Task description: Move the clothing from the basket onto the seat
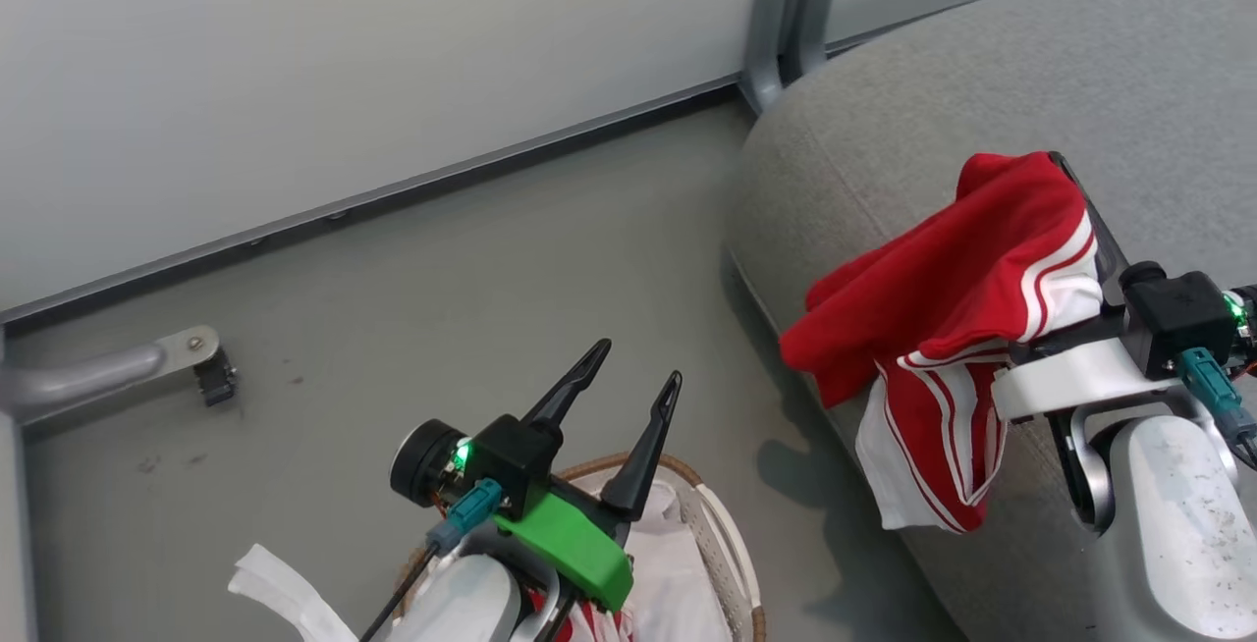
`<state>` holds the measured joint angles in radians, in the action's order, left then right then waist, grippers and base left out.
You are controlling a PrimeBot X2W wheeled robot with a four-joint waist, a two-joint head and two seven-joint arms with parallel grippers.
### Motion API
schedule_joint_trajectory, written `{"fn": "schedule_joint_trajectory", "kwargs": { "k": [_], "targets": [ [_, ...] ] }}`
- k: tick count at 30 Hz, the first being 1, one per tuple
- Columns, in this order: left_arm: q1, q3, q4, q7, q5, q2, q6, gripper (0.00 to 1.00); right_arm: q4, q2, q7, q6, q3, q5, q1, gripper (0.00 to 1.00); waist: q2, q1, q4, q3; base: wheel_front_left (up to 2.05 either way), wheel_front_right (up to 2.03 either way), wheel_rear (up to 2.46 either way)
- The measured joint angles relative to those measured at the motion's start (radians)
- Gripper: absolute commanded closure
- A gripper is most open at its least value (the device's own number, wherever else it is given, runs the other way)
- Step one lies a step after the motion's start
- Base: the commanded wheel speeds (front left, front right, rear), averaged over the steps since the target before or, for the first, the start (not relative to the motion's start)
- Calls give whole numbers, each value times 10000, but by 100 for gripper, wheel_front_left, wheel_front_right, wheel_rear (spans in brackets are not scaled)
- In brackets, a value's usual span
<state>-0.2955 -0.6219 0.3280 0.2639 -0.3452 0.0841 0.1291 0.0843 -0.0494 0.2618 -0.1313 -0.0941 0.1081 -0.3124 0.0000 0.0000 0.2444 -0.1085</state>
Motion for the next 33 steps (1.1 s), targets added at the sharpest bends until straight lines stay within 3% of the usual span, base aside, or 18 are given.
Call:
{"fn": "schedule_joint_trajectory", "kwargs": {
  "k": [7, 14, 22, 26, 33],
  "targets": [
    [-138, -215, 121, 2, 63, 75, 0, 0, 8, -2, 0, 0, -224, -109, -5, 100, 0, 0, 1147, -266, 0, 0, 0],
    [-233, -303, 159, 0, 98, 165, 0, 0, 115, 0, 0, 0, -211, -132, -65, 100, 0, 0, 1788, -612, 0, 0, 0],
    [-439, -453, 21, 0, 236, 326, 0, 0, 360, 4, 0, -2, -224, 422, -1141, 100, 0, 0, 1719, -1176, 0, 0, 0],
    [-557, -456, -63, 0, 320, 474, 0, 0, 543, -10, 0, 0, -449, 968, -2460, 100, 0, 0, 1599, -1551, 0, 0, 0],
    [-925, -437, -215, 0, 583, 740, 0, 0, 1419, -723, 2, -2, -1406, 1202, -5354, 100, 0, 0, 1361, -2409, 0, 0, 0]
  ]
}}
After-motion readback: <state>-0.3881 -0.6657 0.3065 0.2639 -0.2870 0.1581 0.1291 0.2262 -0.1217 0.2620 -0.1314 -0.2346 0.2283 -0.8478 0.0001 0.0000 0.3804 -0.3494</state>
